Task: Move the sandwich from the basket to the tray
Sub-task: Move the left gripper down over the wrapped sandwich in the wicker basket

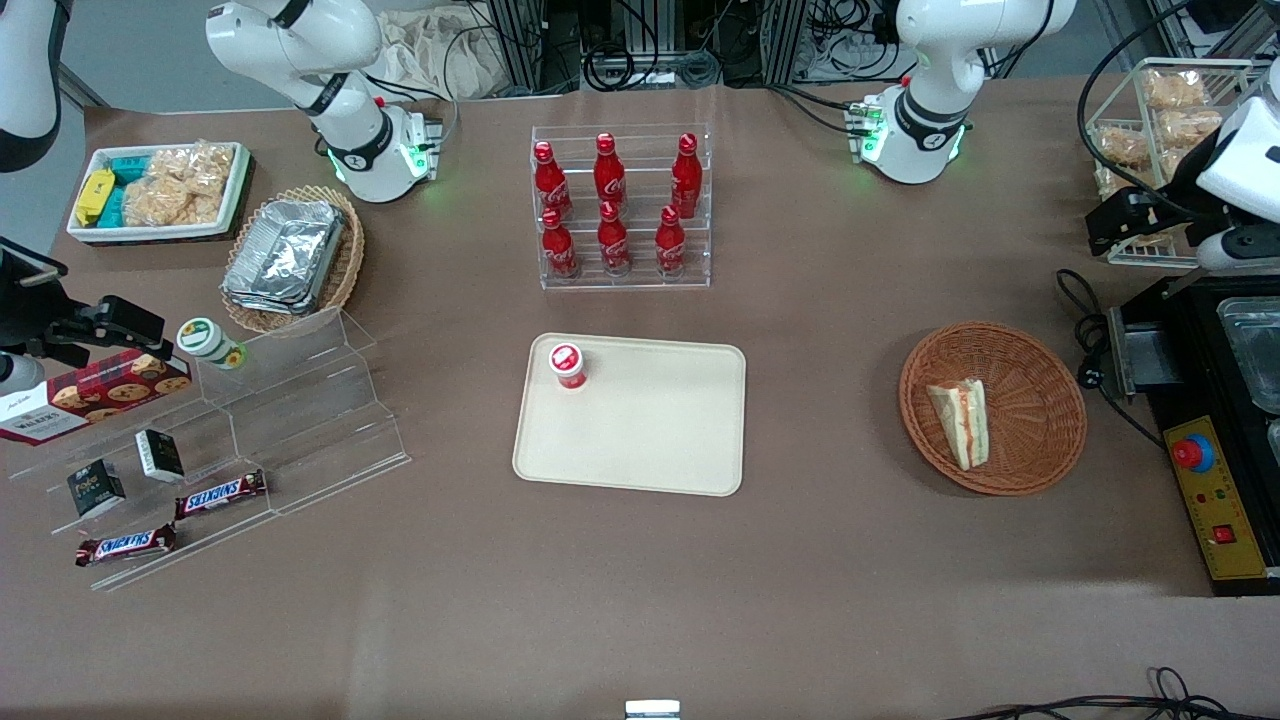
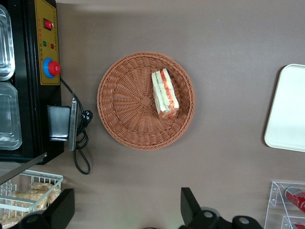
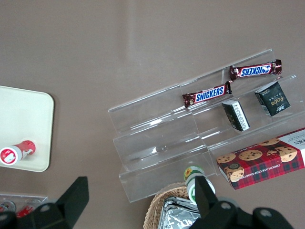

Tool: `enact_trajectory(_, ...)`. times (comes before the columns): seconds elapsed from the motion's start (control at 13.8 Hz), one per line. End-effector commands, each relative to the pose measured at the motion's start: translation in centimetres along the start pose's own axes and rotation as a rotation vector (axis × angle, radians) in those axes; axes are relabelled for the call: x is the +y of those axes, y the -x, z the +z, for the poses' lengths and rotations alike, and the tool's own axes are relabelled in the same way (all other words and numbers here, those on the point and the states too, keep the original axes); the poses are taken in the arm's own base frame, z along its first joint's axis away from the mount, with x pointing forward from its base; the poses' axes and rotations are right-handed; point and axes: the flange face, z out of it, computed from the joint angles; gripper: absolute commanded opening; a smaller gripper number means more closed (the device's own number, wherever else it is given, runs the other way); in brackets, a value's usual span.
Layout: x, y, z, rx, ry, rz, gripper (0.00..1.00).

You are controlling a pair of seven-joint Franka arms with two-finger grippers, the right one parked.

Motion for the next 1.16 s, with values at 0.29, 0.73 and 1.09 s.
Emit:
enact_trajectory(0.29, -0.8, 0.6, -0.8, -0.005, 0.031, -0.014, 1.00)
enact_trajectory(0.73, 0.1, -5.0, 10.8, -0.089, 0.033, -0.134, 1.00)
enact_trajectory(1.09, 2.6, -6.6, 23.0, -0.028, 0.048, -0.221, 1.00)
